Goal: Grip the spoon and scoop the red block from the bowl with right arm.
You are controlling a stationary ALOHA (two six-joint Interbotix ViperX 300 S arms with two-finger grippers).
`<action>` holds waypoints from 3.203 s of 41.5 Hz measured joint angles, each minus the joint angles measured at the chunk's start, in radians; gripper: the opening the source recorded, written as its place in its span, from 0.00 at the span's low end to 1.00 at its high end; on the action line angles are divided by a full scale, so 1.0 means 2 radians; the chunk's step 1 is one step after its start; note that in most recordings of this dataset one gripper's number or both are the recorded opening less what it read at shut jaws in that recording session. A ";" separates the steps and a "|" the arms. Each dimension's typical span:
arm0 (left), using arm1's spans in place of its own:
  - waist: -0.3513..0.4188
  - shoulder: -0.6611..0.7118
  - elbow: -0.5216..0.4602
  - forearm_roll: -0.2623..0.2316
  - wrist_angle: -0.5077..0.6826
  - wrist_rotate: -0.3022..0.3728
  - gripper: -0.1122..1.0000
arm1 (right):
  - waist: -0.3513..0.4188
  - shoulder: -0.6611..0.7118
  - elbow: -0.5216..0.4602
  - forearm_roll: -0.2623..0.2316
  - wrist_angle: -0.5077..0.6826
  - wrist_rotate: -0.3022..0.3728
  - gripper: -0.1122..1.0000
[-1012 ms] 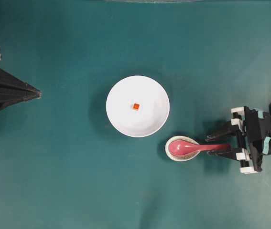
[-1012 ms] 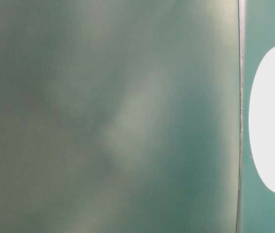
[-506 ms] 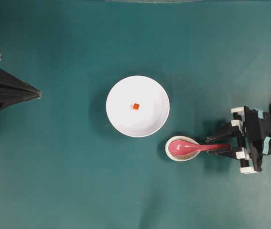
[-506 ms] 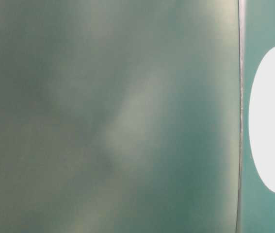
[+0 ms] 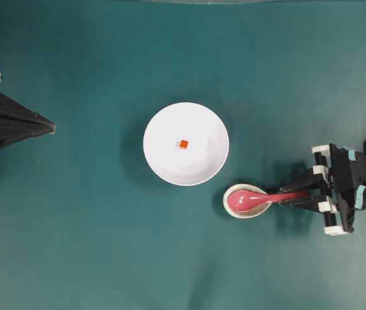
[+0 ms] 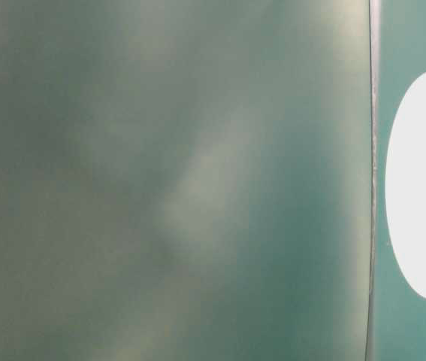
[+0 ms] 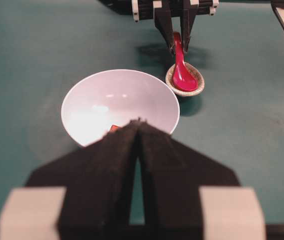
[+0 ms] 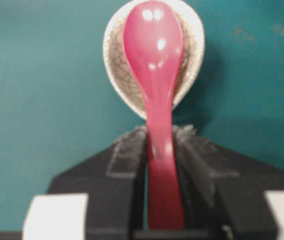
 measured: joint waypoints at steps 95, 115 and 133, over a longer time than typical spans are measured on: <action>0.001 0.000 -0.001 0.000 0.004 -0.001 0.10 | -0.001 -0.005 -0.016 0.022 0.028 -0.012 0.51; 0.001 0.000 -0.001 0.000 0.003 -0.001 0.10 | 0.008 0.000 -0.002 0.028 0.005 -0.007 0.51; 0.001 0.001 -0.001 0.000 0.004 -0.001 0.10 | 0.010 0.000 -0.002 0.021 -0.001 -0.012 0.51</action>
